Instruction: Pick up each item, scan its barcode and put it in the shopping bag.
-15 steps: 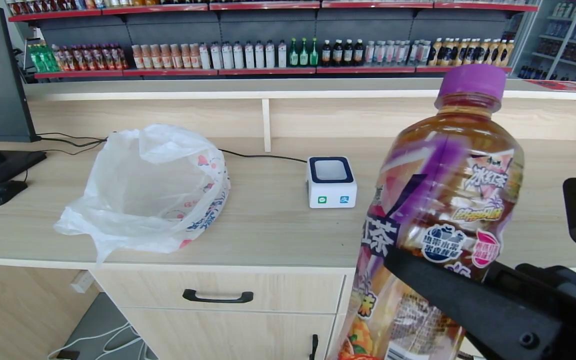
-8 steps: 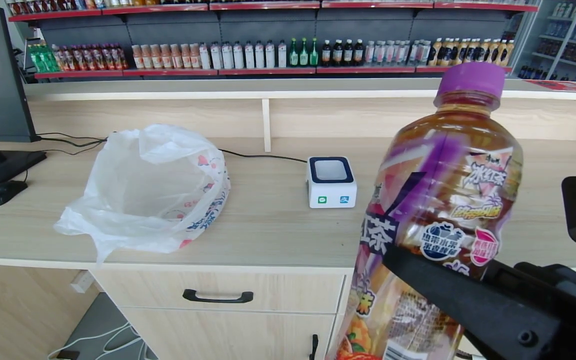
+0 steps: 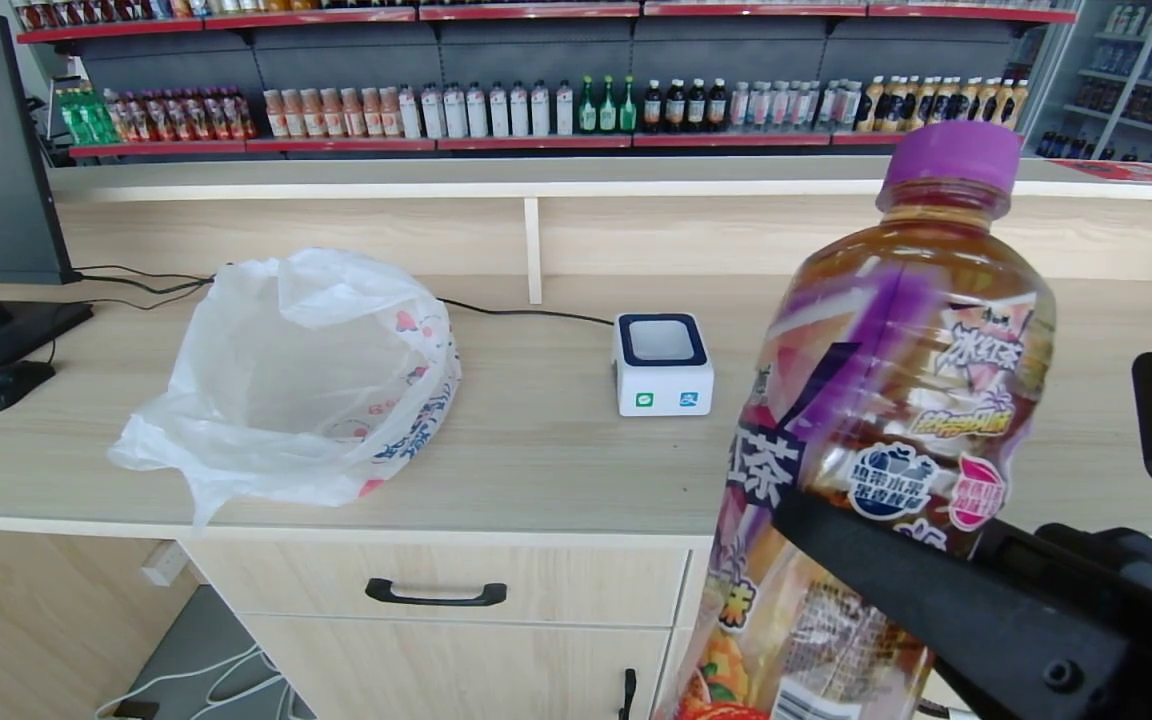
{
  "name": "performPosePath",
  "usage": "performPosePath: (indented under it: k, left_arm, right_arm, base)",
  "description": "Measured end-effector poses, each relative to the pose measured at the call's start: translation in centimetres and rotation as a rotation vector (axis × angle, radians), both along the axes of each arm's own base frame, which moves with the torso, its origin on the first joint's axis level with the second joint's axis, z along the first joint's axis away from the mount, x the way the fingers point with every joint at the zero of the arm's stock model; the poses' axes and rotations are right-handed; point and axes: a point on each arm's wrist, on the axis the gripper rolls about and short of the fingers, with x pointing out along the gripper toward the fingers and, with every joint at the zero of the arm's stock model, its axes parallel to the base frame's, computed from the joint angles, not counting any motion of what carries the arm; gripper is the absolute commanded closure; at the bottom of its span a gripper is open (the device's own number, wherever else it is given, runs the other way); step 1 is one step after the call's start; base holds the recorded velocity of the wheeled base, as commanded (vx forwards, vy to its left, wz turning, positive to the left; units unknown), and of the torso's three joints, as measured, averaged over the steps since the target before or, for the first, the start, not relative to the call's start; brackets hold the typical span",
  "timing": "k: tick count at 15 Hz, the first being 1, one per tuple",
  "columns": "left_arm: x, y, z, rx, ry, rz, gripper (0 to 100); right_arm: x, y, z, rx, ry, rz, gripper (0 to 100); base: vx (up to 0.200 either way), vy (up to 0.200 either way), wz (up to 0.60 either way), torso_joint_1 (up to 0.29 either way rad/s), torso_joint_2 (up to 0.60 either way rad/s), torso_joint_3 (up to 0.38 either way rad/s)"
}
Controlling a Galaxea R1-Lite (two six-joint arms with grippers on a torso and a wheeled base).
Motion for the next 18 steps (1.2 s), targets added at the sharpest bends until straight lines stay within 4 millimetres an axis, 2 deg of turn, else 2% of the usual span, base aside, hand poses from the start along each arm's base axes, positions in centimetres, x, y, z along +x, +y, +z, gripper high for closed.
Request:
performPosePath:
  k: [4,10,13,16,18]
  left_arm:
    - [0.0,0.0,0.0,0.000,0.000,0.000,0]
    - [0.0,0.0,0.0,0.000,0.000,0.001,0]
    - [0.0,0.0,0.0,0.000,0.000,0.000,0]
    - [0.0,0.0,0.0,0.000,0.000,0.000,0]
    - [0.0,0.0,0.0,0.000,0.000,0.000,0]
  right_arm:
    - [0.5,-0.2,0.1,-0.018,-0.052,-0.047,100]
    - [5.1,-2.7,-0.5,-0.140,-0.187,-0.377,100]
    - [7.1,-4.6,-0.9,-0.242,-0.273,-0.559,100]
    - [9.1,-7.4,-1.3,-0.370,-0.360,-0.766,100]
    - [9.8,-8.3,-1.6,-0.427,-0.384,-0.834,100]
  base:
    - [0.000,0.000,0.00,0.000,0.00,0.000]
    - [0.000,0.000,0.00,0.000,0.00,0.000]
    - [0.000,0.000,0.00,0.000,0.00,0.000]
    - [0.000,0.000,0.00,0.000,0.00,0.000]
    - [0.000,0.000,0.00,0.000,0.00,0.000]
